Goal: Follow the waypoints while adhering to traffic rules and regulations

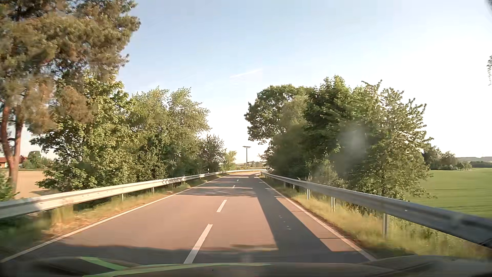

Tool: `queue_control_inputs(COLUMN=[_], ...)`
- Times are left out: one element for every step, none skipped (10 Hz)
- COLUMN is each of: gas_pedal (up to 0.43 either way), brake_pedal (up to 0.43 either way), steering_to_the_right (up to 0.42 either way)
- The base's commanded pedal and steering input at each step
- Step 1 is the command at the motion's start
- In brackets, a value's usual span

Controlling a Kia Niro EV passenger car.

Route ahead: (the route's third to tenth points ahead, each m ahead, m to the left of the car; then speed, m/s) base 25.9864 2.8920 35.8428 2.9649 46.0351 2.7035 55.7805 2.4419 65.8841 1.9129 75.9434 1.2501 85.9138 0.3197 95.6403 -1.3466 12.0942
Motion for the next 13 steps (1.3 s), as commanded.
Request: queue_control_inputs(gas_pedal=[0.248, 0.248, 0.248, 0.248, 0.248, 0.248, 0.248, 0.248, 0.248, 0.248, 0.248, 0.248, 0.248], brake_pedal=[0.000, 0.000, 0.000, 0.000, 0.000, 0.000, 0.000, 0.000, 0.000, 0.000, 0.000, 0.000, 0.000], steering_to_the_right=[-0.003, -0.004, -0.006, -0.006, -0.004, -0.001, 0.000, -0.001, 0.000, 0.000, 0.000, 0.000, 0.000])
